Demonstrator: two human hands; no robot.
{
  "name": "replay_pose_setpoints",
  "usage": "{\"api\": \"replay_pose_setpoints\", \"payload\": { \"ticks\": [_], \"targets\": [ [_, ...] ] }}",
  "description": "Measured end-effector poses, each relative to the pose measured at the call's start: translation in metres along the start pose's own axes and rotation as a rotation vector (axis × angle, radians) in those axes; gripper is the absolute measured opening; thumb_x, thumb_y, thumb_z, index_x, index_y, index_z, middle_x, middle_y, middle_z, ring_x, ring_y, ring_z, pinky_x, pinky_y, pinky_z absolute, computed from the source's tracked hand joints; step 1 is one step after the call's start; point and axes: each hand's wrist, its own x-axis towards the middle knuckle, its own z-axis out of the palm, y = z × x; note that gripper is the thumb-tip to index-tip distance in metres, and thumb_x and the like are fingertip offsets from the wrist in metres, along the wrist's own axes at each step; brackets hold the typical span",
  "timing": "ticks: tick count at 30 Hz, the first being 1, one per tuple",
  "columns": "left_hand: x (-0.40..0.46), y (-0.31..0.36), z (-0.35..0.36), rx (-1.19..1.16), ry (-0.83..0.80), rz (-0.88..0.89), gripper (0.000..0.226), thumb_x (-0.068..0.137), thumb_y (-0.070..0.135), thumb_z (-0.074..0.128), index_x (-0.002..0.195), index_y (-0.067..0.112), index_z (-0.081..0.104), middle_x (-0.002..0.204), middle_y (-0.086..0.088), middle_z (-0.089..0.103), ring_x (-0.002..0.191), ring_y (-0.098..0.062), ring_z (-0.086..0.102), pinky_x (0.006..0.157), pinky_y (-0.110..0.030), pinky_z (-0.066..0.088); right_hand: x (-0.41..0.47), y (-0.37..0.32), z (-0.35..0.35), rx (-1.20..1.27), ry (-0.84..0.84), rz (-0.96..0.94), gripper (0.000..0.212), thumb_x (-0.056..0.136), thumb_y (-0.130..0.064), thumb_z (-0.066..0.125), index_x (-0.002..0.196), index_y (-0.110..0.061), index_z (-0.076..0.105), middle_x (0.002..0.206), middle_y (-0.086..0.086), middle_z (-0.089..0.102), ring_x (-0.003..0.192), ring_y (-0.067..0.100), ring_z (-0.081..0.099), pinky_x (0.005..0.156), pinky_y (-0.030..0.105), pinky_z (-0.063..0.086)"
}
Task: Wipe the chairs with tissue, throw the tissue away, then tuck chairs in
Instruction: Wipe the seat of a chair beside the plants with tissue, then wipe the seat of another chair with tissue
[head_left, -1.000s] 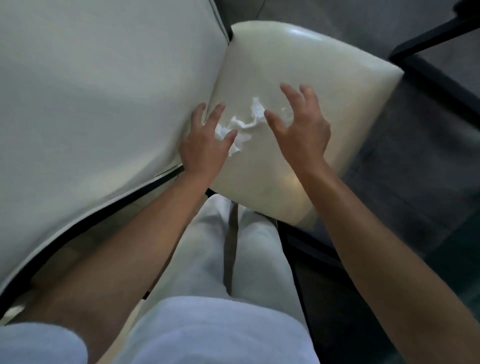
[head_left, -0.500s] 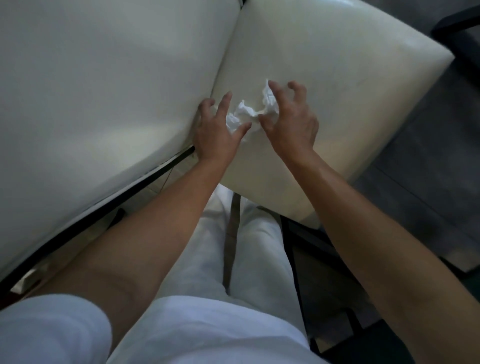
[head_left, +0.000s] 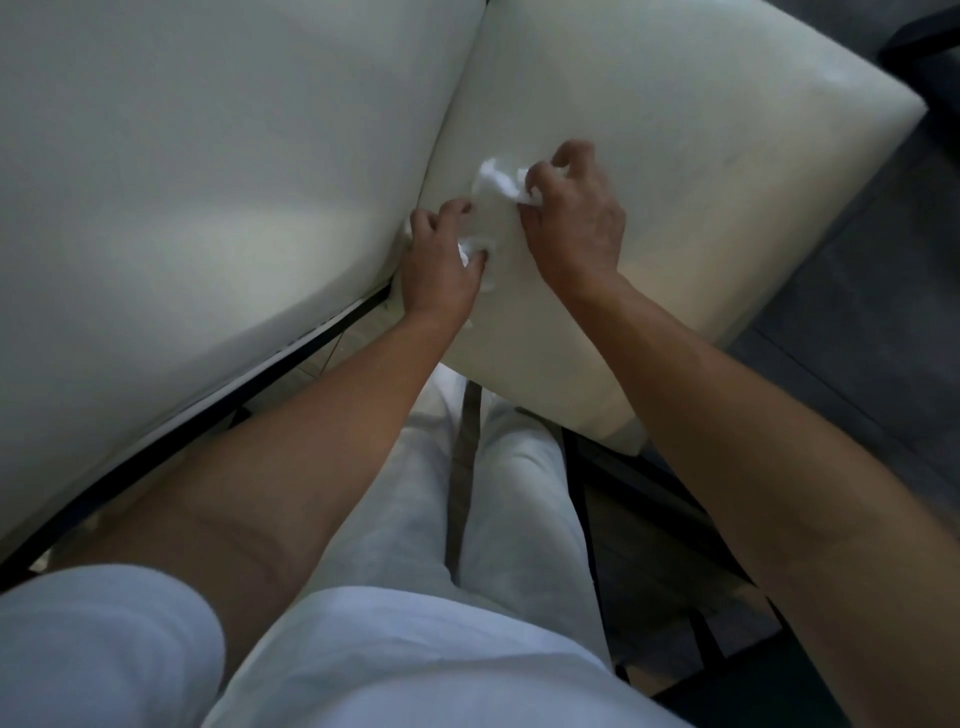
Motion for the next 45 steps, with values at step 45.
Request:
{"api": "replay_pose_setpoints", "payload": {
  "ticks": [45],
  "targets": [
    [-0.225,-0.026,-0.239,-0.194,-0.100,0.386,0.034,0.085,0.000,0.051,0.073,0.028,0.066,0.078,0.012,0.067,0.079,-0.009,0.063,0.064,-0.026,0.044,-0.280,-0.109,-0.169,0.335,0.432,0.139,0.036,0.095,-0.001,0.053,0.113,-0.026,0.071,0.130,-0.007,0.064,0.086,0.013,0.071,0.082,0.037,0.059]
  ]
}}
